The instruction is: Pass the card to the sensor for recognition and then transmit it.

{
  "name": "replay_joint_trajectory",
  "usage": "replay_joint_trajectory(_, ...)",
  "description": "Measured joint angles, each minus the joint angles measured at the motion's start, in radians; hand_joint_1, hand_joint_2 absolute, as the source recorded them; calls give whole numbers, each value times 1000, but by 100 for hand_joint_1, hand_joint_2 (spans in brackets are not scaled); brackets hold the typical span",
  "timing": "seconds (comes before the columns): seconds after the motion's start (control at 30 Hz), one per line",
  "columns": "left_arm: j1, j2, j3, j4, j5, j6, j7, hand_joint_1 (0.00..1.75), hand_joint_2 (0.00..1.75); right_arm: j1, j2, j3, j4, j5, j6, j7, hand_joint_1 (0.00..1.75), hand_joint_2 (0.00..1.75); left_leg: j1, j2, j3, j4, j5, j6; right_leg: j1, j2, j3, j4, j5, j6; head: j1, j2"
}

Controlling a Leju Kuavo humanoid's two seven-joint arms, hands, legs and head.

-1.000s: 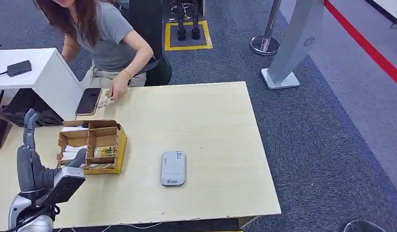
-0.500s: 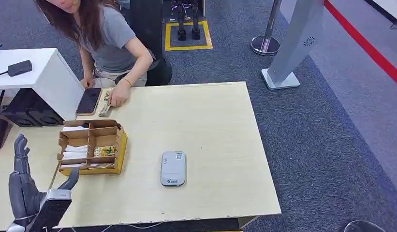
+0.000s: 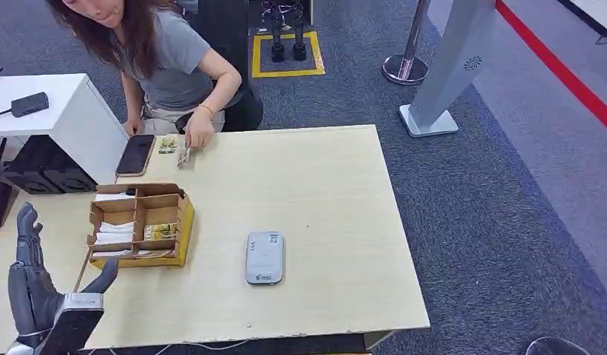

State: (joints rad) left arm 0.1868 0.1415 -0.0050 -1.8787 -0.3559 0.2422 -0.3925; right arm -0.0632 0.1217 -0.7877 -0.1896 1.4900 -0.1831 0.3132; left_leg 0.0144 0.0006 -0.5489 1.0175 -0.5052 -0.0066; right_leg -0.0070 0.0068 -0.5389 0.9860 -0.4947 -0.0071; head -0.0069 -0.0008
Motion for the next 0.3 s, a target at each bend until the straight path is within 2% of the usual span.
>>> replay_joint_trajectory(0.3, 1, -1, 4, -18, -17, 16, -4, 0, 175, 0, 0, -29, -1, -42, -8, 24, 0, 175, 0, 0, 0, 0, 0, 0, 0, 0, 0, 0, 0, 0, 0, 0)
